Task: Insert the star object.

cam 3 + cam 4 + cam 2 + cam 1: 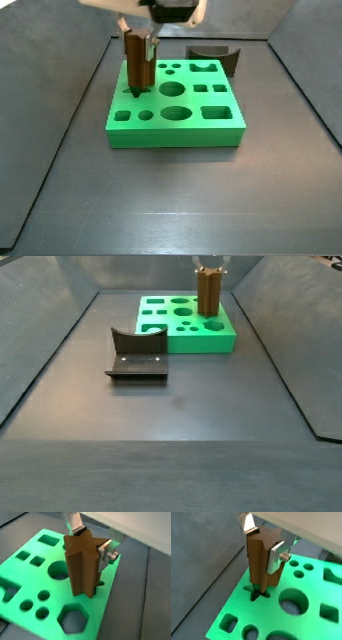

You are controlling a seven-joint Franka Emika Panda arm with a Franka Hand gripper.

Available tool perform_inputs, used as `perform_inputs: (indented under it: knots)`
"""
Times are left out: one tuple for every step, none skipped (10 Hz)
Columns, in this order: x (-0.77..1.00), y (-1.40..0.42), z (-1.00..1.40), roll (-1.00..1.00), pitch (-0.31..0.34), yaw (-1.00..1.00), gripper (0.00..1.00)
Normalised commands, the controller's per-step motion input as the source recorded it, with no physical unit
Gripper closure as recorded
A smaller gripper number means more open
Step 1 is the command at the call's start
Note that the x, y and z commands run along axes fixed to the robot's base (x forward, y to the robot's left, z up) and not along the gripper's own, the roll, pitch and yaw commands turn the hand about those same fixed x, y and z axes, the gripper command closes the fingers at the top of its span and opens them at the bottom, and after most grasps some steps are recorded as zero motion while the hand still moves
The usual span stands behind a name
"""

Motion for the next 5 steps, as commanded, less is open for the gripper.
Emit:
perform_inputs:
  knots:
    - [0.0, -0.38, 0.0, -0.09, -0.134, -0.57, 1.0]
    - [0.0, -0.32, 0.0, -0.11, -0.11, -0.58, 1.0]
    - [-0.38, -0.05, 0.0, -0.07, -0.114, -0.51, 1.0]
    - [-0.47, 0.14, -0.09, -0.01, -0.066, -0.28, 1.0]
    - [-0.39, 0.22, -0.11, 0.0, -0.03, -0.1, 1.0]
